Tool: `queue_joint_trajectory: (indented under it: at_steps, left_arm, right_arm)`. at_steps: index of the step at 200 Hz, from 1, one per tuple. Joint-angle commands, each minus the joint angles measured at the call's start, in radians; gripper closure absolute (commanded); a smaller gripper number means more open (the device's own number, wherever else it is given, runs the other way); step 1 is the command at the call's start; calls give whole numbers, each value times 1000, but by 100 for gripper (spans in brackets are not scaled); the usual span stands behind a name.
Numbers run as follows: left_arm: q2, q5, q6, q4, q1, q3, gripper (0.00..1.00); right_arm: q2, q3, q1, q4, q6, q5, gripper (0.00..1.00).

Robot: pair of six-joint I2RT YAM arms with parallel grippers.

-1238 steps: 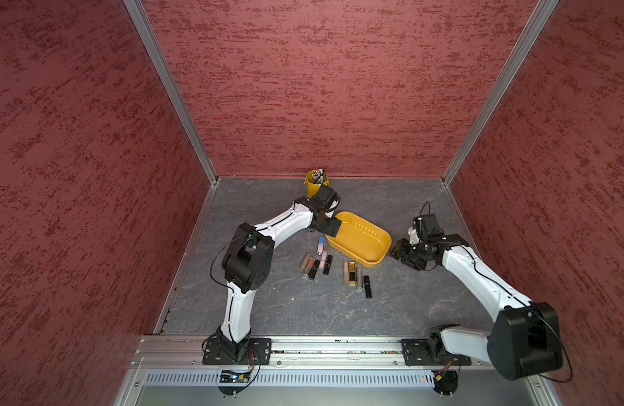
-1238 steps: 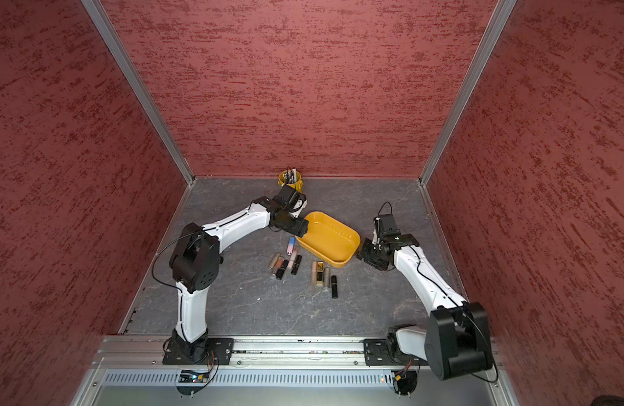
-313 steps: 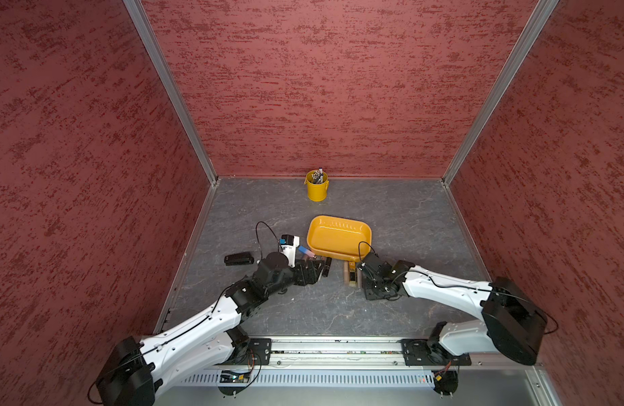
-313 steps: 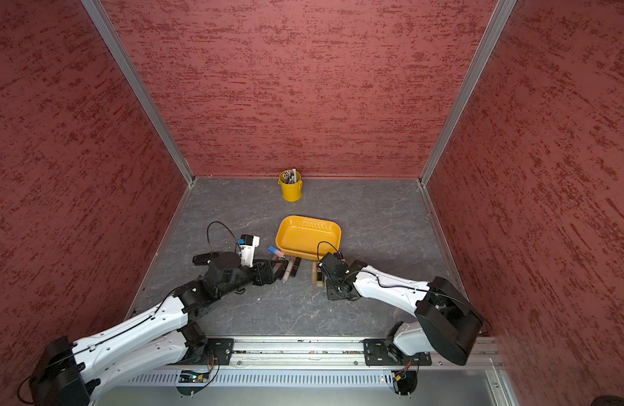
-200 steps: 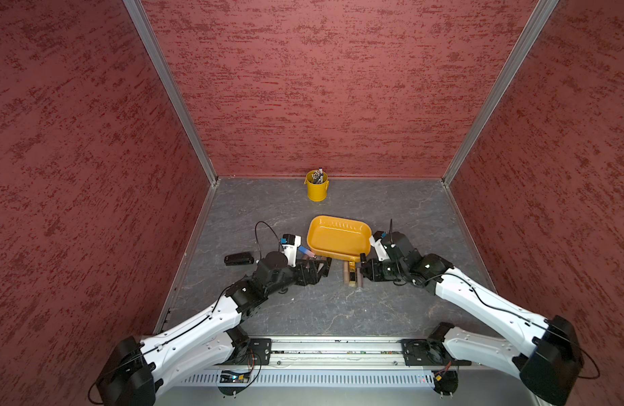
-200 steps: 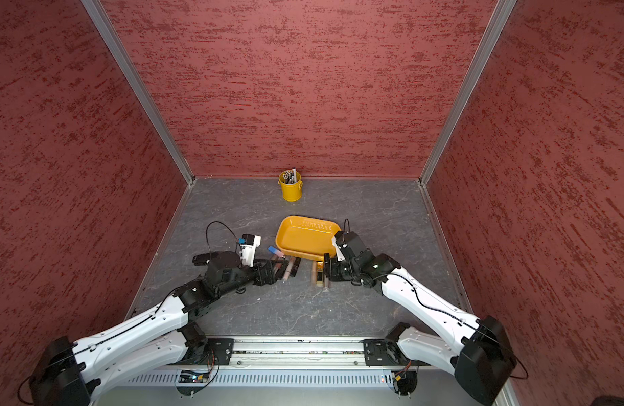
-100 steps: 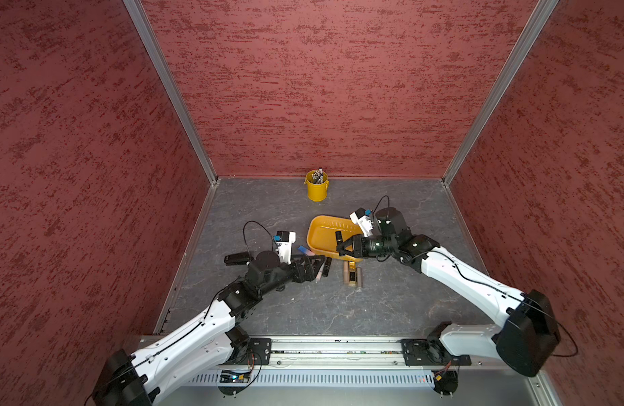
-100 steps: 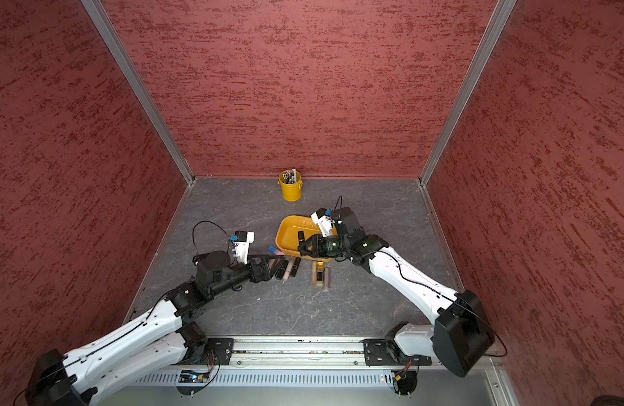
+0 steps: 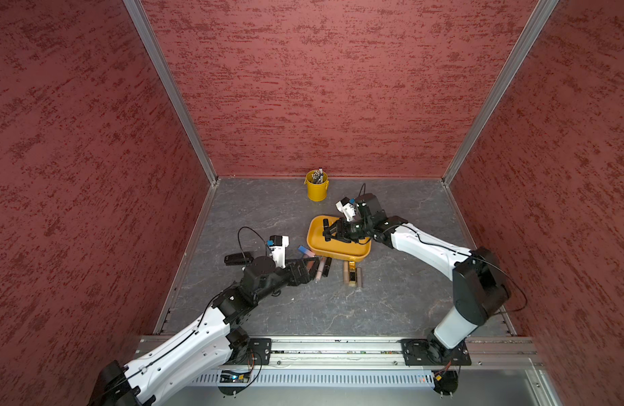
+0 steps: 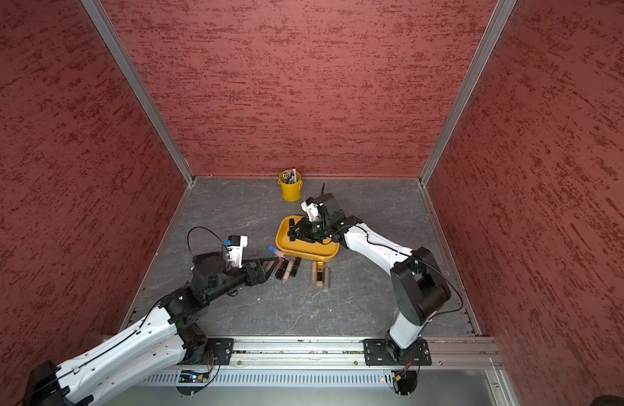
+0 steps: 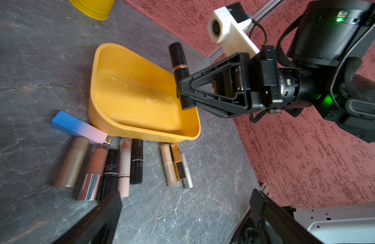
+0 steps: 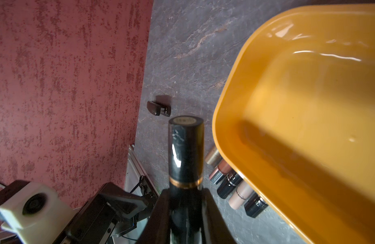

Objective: Put the lipstick into the storage box
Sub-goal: Place the lipstick in the storage box.

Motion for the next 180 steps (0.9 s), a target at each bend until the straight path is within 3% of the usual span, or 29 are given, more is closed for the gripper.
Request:
queue_joint_trajectory:
  at_steps: [1, 61, 114, 180]
  left_arm:
    - [-33, -34, -12, -30, 8, -16, 0]
    - [-67, -57, -37, -44, 8, -41, 0]
    - [-79, -63, -37, -59, 9, -47, 0]
    - [-122, -75, -34, -95, 11, -59, 0]
  right_arm:
    - [49, 43, -10, 65, 83, 32, 82]
    - [202, 101, -18, 107, 228, 118, 82]
    - [299, 187, -18, 61, 235, 193, 81]
    - [400, 269, -19, 28, 225, 189, 81]
